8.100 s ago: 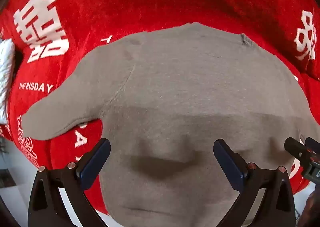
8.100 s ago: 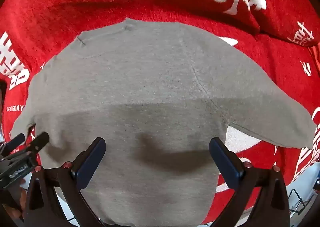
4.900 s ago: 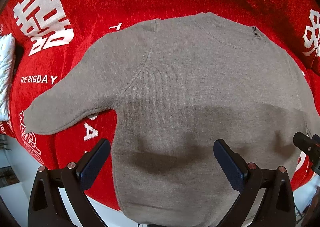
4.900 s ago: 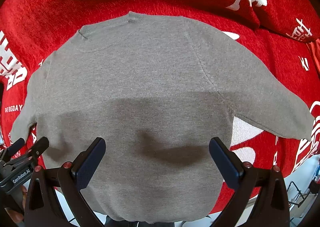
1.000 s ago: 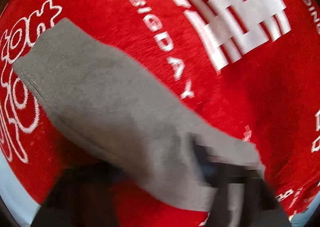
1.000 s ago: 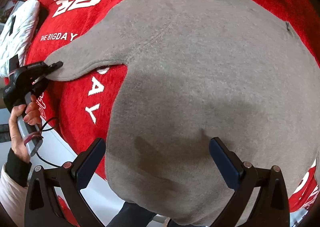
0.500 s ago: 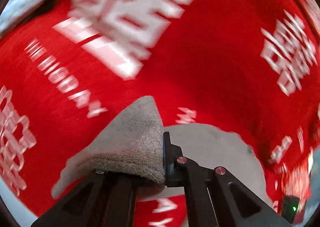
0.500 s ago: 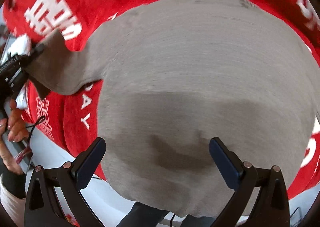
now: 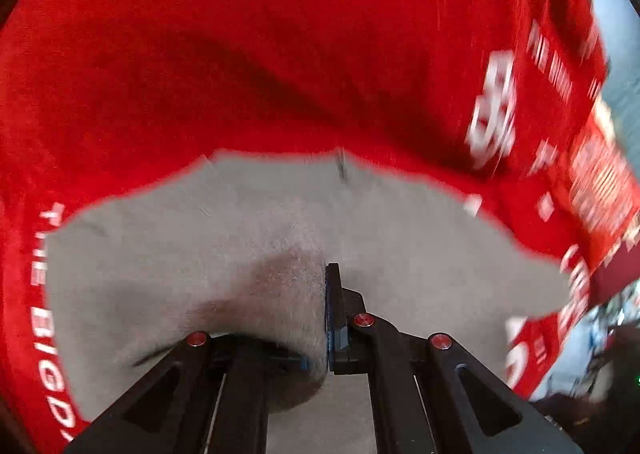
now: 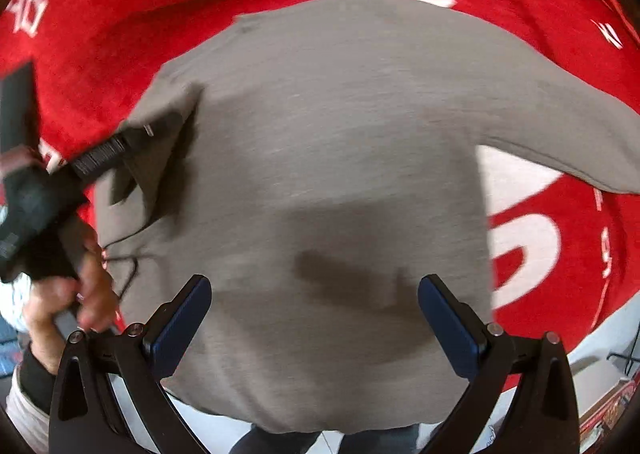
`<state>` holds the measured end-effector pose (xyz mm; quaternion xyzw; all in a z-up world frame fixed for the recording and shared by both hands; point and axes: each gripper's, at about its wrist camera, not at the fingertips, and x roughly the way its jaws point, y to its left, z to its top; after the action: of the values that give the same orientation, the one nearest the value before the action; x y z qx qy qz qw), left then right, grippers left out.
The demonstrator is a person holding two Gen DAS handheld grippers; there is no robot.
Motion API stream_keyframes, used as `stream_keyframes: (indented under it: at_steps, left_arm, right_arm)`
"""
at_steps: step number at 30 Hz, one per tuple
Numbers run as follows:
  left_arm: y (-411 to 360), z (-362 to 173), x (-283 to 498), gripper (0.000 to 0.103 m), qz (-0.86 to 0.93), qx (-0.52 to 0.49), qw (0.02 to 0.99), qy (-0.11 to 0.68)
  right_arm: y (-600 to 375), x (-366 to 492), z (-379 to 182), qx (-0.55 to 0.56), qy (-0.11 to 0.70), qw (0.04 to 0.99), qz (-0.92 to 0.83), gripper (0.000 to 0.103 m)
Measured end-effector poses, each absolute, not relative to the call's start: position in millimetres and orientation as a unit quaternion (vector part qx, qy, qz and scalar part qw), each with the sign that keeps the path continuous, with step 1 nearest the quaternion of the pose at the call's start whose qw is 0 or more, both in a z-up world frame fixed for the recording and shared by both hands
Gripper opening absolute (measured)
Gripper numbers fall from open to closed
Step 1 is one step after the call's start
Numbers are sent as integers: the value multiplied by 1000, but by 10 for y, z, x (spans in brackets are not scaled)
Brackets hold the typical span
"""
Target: Fold small clothes
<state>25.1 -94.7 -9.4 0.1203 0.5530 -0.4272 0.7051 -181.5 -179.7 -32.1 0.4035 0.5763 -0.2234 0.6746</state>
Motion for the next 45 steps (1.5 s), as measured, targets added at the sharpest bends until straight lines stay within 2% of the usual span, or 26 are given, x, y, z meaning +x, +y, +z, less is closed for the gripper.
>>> stream_keyframes:
  at_steps: [4, 6, 7, 8, 9, 10, 16, 22, 23, 25, 26, 27, 29, 31, 32, 33, 34, 35, 37, 39, 42, 45]
  left_arm:
    - [-1069, -465, 86, 6, -404, 162, 683, 586]
    - [-1023, -393, 68, 11, -407, 159, 693, 573]
    - [-991, -345, 60, 20, -403, 166, 697, 569]
    - [-946, -282, 60, 62, -399, 173, 700, 566]
    - [-874, -193, 66, 98, -397, 173, 705, 561]
    - [-773, -62, 66, 100, -395, 168, 719, 546]
    - [-14, 362, 385, 100, -331, 173, 768, 520]
    - [772, 37, 954, 100, -187, 162, 786, 566]
    - [828, -48, 984, 100, -175, 162, 785, 572]
    - [905, -199, 999, 100, -159, 176, 781, 578]
    - [867, -255, 972, 100, -156, 183, 778, 580]
    - [837, -315, 960, 100, -154, 188, 776, 583]
    - [814, -389, 905, 100, -160, 188, 775, 582]
    - [764, -401, 861, 100, -161, 187, 776, 580]
    - [727, -408, 856, 100, -161, 189, 776, 580]
    - [722, -409, 850, 100, -162, 191, 776, 579]
    - [704, -408, 839, 100, -164, 192, 775, 579]
    - [686, -406, 826, 100, -167, 193, 774, 579]
    - [676, -410, 837, 100, -170, 198, 774, 576]
    - [649, -404, 813, 100, -174, 204, 775, 573]
    - [651, -387, 853, 100, -177, 201, 768, 582]
    - [673, -277, 997, 100, -191, 185, 770, 580]
  right_arm:
    - [-1948, -1802, -353, 402, 577, 673, -231, 103]
    - [-1958, -1692, -330, 393, 578, 678, -229, 103]
    - [-1961, -1614, -298, 383, 578, 684, -227, 103]
    - [-1943, -1515, -252, 370, 577, 693, -222, 103]
    - [-1926, -1438, -227, 357, 577, 702, -216, 103]
    - [-1888, -1324, -176, 340, 576, 714, -207, 103]
    - [-1293, -376, -2, 145, 592, 783, -127, 103]
    - [-629, 313, -273, -93, 591, 793, -111, 102]
    - [-597, 347, -335, -124, 591, 788, -118, 100]
    - [-543, 451, -484, -200, 587, 772, -138, 55]
    - [-574, 465, -510, -197, 592, 770, -135, 2]
    - [-678, 464, -473, -161, 593, 776, -141, 5]
    - [-1033, 325, -279, -43, 574, 800, -170, 5]
    - [-1476, 108, -144, 117, 535, 816, -187, 5]
    - [-1714, -50, -142, 206, 510, 811, -201, 11]
    - [-1932, -229, -189, 286, 488, 794, -221, 33]
    - [-2143, -439, -277, 360, 470, 765, -252, 46]
    - [-2261, -607, -353, 412, 456, 741, -270, 67]
    - [-2445, -947, -565, 516, 421, 689, -286, 69]
    - [-2508, -1191, -685, 579, 381, 661, -288, 66]
    - [-2398, -1261, -624, 594, 370, 655, -285, 67]
    - [-2119, -1089, -691, 642, 369, 642, -196, 68]
